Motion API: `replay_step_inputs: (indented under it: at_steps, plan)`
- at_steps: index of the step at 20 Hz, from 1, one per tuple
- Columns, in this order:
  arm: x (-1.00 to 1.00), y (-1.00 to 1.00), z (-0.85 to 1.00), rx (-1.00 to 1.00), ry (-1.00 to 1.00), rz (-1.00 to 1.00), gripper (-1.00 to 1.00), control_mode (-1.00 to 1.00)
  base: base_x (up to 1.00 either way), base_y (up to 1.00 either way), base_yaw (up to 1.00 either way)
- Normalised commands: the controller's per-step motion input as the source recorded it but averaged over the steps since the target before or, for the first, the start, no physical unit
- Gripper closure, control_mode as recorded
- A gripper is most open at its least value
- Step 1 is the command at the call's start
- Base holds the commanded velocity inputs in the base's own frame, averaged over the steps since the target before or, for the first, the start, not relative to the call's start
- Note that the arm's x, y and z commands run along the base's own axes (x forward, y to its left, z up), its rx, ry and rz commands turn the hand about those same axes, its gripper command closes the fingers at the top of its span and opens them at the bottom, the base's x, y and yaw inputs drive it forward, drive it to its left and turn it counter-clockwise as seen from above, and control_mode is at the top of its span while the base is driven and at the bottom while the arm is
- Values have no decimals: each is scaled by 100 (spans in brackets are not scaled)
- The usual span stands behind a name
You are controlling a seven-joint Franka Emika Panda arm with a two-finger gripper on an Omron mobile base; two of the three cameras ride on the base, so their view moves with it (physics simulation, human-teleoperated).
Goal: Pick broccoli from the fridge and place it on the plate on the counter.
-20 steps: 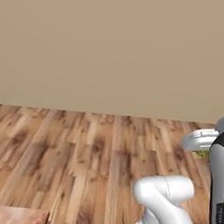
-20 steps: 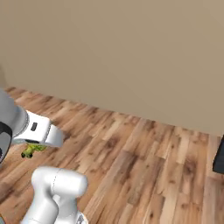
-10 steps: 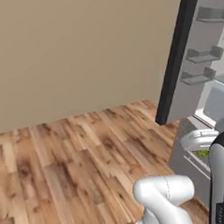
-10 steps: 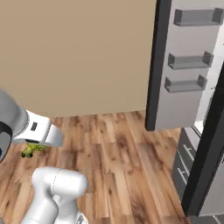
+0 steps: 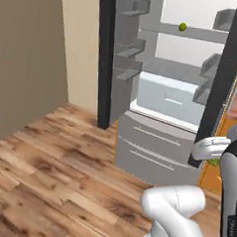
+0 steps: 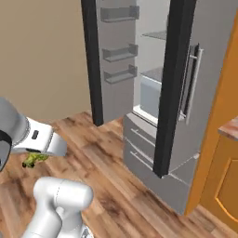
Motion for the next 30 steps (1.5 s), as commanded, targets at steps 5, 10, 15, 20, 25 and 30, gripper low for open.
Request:
replay_step_inputs:
  at_steps: [5,10,15,20,25,30]
  plan:
    - [0,0,0,0,0,0,100,100,0,49,-76]
    - [0,0,0,0,0,0,100,100,0,24,-71]
    - [0,0,0,0,0,0,100,100,0,-2,-59]
    - [0,0,0,0,0,0,100,100,0,-17,-52]
    - [0,0,0,0,0,0,100,100,0,-37,-45]
    - [0,0,0,0,0,0,100,100,-1,-49,-39]
